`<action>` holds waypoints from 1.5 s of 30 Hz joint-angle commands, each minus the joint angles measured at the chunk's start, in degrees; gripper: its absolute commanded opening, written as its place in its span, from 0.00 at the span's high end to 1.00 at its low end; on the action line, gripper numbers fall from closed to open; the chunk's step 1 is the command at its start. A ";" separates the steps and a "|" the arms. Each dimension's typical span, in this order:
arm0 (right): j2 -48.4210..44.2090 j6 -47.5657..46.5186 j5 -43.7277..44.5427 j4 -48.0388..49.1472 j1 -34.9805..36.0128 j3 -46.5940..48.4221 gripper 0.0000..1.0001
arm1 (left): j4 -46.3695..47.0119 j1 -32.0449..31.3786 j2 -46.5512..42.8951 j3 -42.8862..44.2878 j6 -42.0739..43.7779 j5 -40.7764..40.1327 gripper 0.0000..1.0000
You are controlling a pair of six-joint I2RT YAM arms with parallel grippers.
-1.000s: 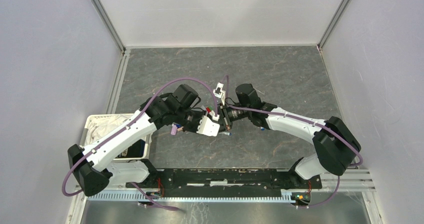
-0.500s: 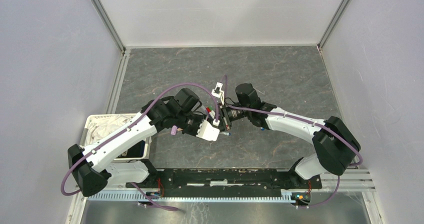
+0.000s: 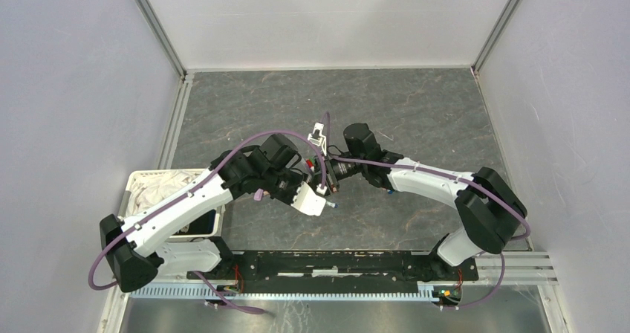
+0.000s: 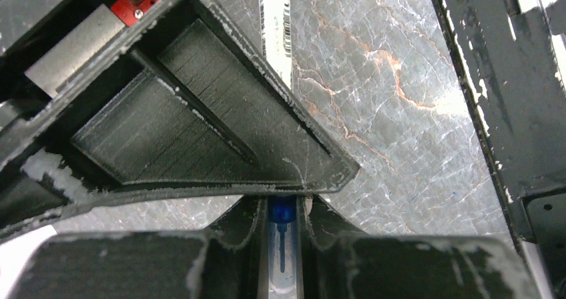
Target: Open the pen caps
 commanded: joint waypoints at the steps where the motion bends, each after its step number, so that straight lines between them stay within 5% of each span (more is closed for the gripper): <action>1: 2.39 2.61 -2.22 5.09 1.03 2.85 0.56 | -0.18 -1.30 -2.41 -0.58 5.43 1.77 0.98; 11: 8.32 6.36 -3.73 7.41 2.36 8.80 0.65 | -0.91 -2.88 -2.86 -0.59 7.30 1.49 0.98; 17: 10.65 14.86 -1.86 18.98 2.46 9.05 1.00 | 0.47 -3.17 -2.72 -0.07 5.52 2.28 0.98; 26: 14.95 15.25 0.34 18.14 3.17 10.70 1.00 | 0.71 -3.18 -2.77 -0.03 7.26 1.85 0.98; 30: 18.28 11.56 0.94 9.94 4.38 17.06 1.00 | 0.76 -3.38 -2.98 -0.61 9.51 2.19 0.98; 34: 15.74 -8.87 4.38 -16.49 2.86 14.16 1.00 | -2.44 -2.94 -3.30 0.27 14.58 -5.88 0.98; 36: 7.50 -18.79 9.21 -28.14 -0.24 1.00 1.00 | -4.66 9.84 -4.71 0.78 26.83 -10.55 0.98; 38: -4.44 -17.70 11.00 -25.72 -2.67 -16.66 1.00 | -7.89 36.15 -3.89 3.15 45.10 -3.01 0.98; 39: -8.31 -12.52 11.16 -19.33 -2.78 -23.39 1.00 | -10.92 43.84 -1.77 5.62 54.13 -0.19 0.98; 42: -13.35 -12.44 10.40 -20.72 -2.83 -26.79 1.00 | -18.12 42.78 1.65 12.30 53.80 3.02 0.98; 45: -16.63 -11.53 9.92 -20.41 -2.77 -27.16 1.00 | -10.86 34.45 -3.32 3.57 52.44 -4.05 0.98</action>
